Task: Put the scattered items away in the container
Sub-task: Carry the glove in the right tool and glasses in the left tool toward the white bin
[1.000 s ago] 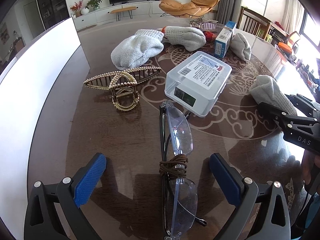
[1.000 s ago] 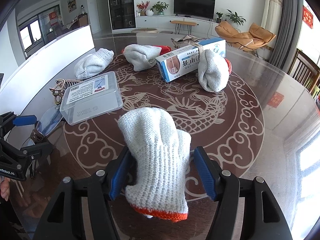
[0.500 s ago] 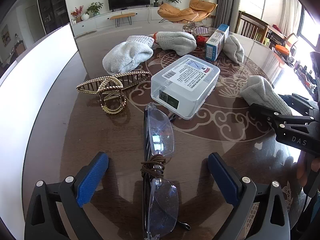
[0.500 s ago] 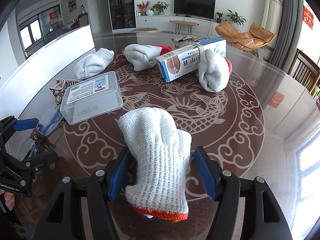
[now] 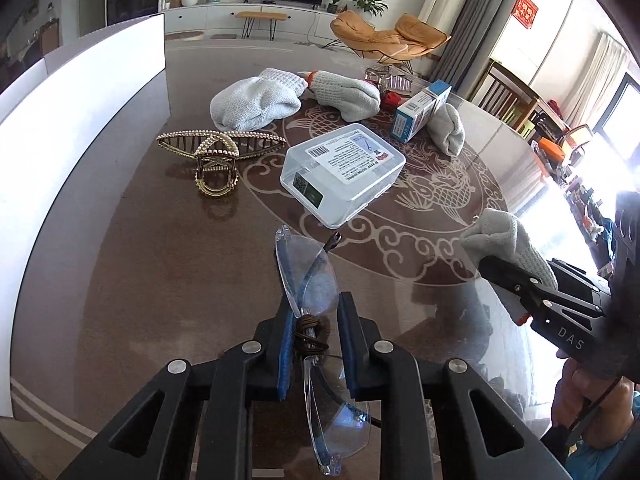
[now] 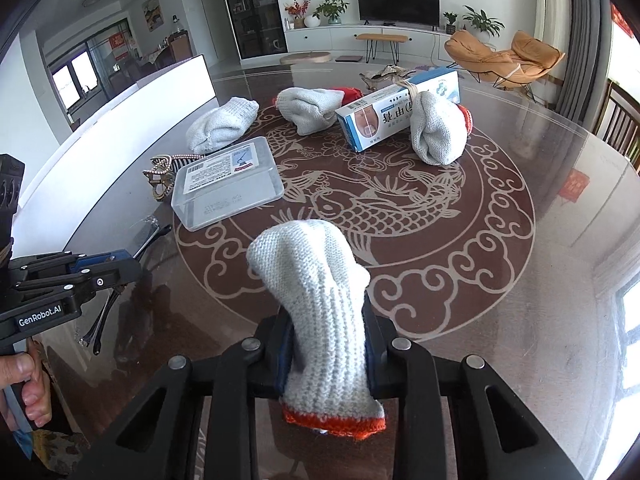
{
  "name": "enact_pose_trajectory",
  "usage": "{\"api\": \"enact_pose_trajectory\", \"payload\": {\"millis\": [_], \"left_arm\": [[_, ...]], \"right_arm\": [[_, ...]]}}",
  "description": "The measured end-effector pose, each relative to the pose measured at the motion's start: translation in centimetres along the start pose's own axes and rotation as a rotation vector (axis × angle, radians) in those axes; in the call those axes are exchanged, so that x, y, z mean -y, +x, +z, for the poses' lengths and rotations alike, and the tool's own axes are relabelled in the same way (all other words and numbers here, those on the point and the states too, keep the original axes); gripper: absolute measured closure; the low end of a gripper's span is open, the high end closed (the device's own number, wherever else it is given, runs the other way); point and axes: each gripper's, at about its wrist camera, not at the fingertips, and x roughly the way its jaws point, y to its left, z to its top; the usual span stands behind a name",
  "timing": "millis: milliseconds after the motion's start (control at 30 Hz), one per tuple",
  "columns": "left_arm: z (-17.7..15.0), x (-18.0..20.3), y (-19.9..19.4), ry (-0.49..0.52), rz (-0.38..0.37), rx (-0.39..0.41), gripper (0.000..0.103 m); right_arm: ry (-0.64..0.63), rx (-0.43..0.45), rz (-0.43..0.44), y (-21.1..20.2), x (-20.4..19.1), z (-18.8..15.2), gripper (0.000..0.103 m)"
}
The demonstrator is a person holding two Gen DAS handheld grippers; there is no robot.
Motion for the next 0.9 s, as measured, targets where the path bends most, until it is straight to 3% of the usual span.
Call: {"api": "enact_pose_trajectory", "payload": {"millis": [167,333,700,767,900], "left_arm": [[-0.8,1.6,-2.0,0.028,-0.008,0.0,0.083],[-1.7,0.8,-3.2,0.015,0.013,-0.027,0.083],[1.4,-1.4,-13.1,0.134,0.289,0.161,0.083],[2.3,-2.1,-14.3,0.2,0.328,0.149,0.083],[5.8,-6.5,-17.2,0.25,0.285,0.039,0.083]], "right_arm": [[0.035,-0.049,0.08,-1.6,-1.4,-1.7,0.075],[0.045,-0.093,0.119,-2.0,-2.6,-2.0,0.075],[-0.093,-0.054,0.185,-4.0,-8.8,1.2,0.075],[-0.117,-0.056,0.195,-4.1,-9.9,1.9,0.075],[-0.19,-0.075,0.231,-3.9,-13.0,4.4,0.075]]}}
